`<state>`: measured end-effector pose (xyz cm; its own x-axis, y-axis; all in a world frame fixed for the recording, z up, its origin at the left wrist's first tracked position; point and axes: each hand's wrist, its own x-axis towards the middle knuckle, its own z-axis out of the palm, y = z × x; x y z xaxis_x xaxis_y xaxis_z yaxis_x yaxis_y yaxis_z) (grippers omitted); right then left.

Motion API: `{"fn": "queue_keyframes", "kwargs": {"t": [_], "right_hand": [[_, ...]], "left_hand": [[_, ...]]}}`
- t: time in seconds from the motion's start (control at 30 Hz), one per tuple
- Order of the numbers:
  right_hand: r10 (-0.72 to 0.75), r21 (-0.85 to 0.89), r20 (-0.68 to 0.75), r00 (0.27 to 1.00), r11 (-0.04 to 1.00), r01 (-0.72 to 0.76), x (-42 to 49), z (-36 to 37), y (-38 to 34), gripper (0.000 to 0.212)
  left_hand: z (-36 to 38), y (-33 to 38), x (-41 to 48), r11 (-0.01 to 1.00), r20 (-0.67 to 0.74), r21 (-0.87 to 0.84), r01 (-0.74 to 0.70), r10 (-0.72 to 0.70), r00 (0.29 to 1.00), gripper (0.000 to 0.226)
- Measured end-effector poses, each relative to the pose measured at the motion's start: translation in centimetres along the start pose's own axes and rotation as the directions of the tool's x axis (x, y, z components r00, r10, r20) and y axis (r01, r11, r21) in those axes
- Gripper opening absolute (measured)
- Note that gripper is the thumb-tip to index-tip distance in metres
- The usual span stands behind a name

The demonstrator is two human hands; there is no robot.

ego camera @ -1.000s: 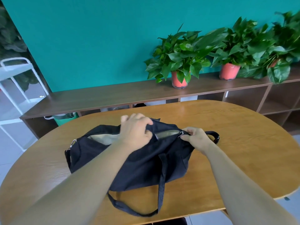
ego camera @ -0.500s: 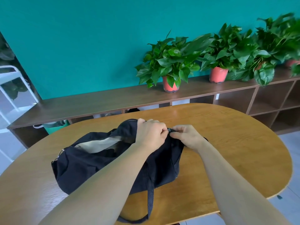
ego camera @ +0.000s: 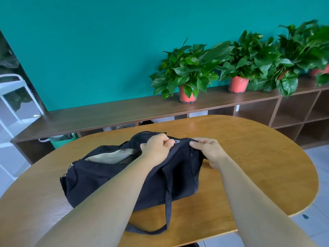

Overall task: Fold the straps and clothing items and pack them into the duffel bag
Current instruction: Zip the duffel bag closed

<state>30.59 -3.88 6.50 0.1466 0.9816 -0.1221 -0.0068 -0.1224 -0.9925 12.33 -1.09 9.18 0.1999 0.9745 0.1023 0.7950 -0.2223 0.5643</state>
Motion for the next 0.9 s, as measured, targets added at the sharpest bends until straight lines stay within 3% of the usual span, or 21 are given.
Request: {"fn": "queue_keyframes", "kwargs": {"t": [0.1,0.17,0.33,0.9], "right_hand": [[0.045,0.071,-0.013,0.999,0.996,-0.044,0.3,0.1,0.0,0.021],[0.055,0.083,-0.024,0.998,0.995,-0.053,0.3,0.0,-0.1,0.022],[0.069,0.068,-0.047,0.996,0.995,-0.066,0.5,0.3,-0.4,0.025],[0.07,0.03,-0.163,0.984,0.997,-0.066,0.6,2.5,-1.7,0.021]], "left_hand": [[-1.7,-0.9,-0.6,0.932,0.162,-0.358,0.05,0.009,0.987,0.02],[-2.6,-1.6,-0.8,0.899,0.205,-0.427,0.096,-0.007,0.979,0.019],[-5.1,-4.1,-0.9,0.903,0.249,-0.401,0.155,-0.056,0.967,0.02],[-13.1,-12.8,-4.0,0.921,0.19,-0.355,0.162,-0.098,0.977,0.021]]}}
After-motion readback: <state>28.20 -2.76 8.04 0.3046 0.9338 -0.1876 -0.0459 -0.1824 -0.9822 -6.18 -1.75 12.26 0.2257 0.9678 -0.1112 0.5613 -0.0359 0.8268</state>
